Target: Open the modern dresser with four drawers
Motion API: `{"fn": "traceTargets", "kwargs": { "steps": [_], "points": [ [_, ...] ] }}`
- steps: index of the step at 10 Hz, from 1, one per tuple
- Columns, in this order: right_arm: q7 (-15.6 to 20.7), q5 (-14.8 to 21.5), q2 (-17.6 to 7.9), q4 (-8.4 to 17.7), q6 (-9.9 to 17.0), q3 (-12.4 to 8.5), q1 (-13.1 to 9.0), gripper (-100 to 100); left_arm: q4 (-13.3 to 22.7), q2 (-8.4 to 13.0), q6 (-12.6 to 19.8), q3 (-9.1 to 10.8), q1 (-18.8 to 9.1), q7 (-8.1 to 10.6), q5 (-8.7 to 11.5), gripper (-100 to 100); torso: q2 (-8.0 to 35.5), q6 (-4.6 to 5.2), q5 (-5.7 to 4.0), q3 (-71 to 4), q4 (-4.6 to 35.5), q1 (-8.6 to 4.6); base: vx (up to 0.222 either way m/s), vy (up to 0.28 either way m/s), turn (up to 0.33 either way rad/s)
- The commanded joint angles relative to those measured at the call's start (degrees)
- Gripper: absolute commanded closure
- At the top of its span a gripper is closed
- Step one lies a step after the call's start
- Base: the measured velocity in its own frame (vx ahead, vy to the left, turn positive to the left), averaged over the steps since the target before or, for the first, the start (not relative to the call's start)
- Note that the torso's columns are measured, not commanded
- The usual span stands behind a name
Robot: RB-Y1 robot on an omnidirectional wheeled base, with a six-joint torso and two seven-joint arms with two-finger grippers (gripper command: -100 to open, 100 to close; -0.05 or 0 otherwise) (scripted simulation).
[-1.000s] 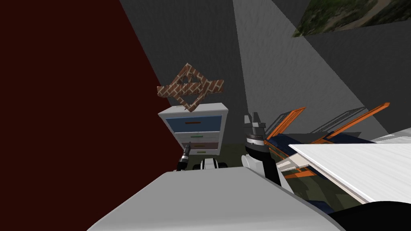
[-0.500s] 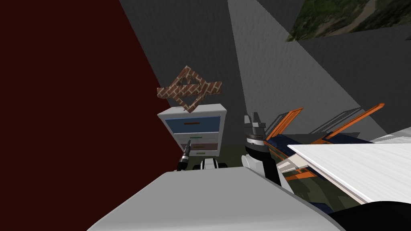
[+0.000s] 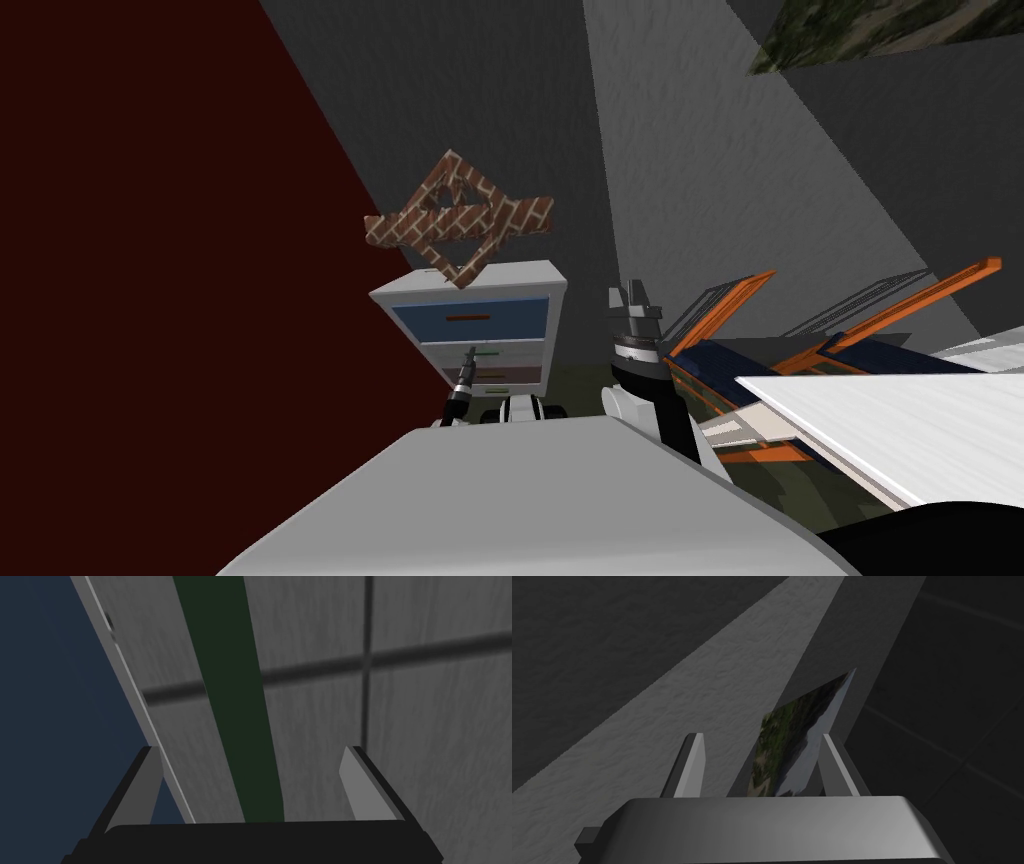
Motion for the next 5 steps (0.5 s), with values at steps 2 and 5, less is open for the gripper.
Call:
{"fn": "traceTargets", "kwargs": {
  "steps": [2, 5],
  "points": [
    [0.0, 0.0, 0.0, 0.0, 0.0, 0.0, -0.01, 0, 0.02, 0.01, -0.41, -0.16, 0.63, 0.02, -0.04, 100, 0.08, -0.02, 0.02, 0.03, 0.0, 0.09, -0.037, 0.014, 0.006],
    [0.0, 0.0, 0.0, 0.01, 0.01, 0.0, -0.03, 0, -1.85, 0.55, 0.89, -0.58, 1.02, 0.55, -0.17, 100, 0.15, -0.06, -0.03, 0.09, 0.02, -0.02, -0.166, -0.005, 0.022]
  ]
}}
